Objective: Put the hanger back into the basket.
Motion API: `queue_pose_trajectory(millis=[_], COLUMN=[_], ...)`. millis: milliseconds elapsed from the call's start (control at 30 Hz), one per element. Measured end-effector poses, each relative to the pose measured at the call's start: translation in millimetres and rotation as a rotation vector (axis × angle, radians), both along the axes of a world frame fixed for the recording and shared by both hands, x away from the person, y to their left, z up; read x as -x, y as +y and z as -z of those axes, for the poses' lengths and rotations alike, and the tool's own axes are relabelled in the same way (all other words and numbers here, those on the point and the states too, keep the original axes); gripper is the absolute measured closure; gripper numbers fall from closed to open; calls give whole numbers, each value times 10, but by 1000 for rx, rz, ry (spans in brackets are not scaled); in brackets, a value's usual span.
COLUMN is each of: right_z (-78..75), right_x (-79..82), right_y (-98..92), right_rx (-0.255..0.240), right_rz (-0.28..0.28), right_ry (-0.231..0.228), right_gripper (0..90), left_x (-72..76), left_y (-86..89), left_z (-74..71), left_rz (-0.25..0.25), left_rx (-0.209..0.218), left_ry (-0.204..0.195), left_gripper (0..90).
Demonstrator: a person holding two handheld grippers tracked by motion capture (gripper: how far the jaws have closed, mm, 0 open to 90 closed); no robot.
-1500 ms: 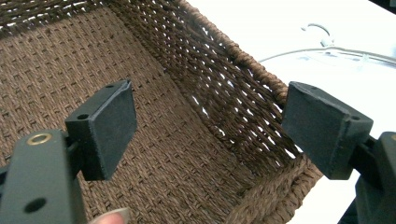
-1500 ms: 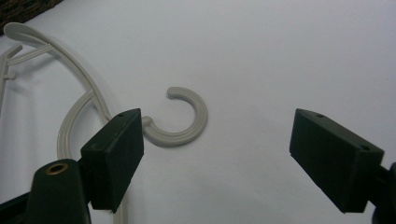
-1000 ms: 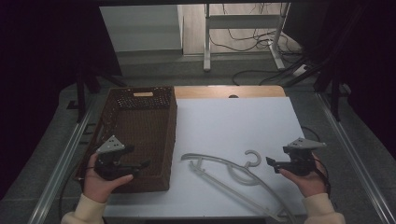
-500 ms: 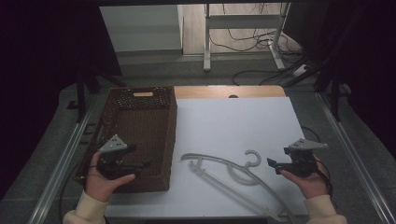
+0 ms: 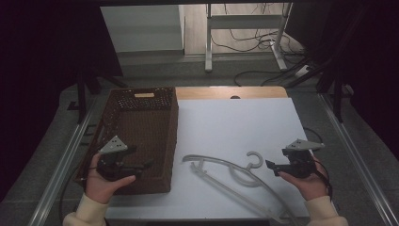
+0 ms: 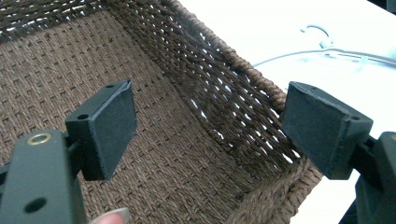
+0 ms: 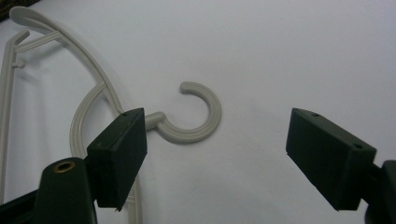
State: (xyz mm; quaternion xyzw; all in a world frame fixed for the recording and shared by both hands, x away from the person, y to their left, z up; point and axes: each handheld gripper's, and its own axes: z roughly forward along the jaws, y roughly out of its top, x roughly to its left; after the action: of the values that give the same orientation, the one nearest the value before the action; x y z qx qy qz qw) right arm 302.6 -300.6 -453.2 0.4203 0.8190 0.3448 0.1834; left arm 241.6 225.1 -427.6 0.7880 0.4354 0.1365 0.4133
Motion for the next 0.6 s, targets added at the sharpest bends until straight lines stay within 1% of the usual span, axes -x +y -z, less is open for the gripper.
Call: queue_pose_trajectory(millis=[367,467,533,567,600], right_z=[-57,-55,-51,-50,-50], right_x=[-8,-29,-39,-59,-69], right_y=[113,162,179,215,235], right_rx=[28,38,45,59,62], right_rz=[-10,-13,-17,-21,-23], right_ry=[6,21,23,36,45], right_gripper=[215,221,223,226,228], left_x=[0,-7,-8,-8,-7], left_y=[1,6,7,11,14], left_z=[-5,3,2,-2,-4], left_rz=[-3,-3,-3,-4,-4], left_rx=[2,1,1,2,2], left_ry=[1,4,5,4,3], left_gripper=[185,185,185,185,185])
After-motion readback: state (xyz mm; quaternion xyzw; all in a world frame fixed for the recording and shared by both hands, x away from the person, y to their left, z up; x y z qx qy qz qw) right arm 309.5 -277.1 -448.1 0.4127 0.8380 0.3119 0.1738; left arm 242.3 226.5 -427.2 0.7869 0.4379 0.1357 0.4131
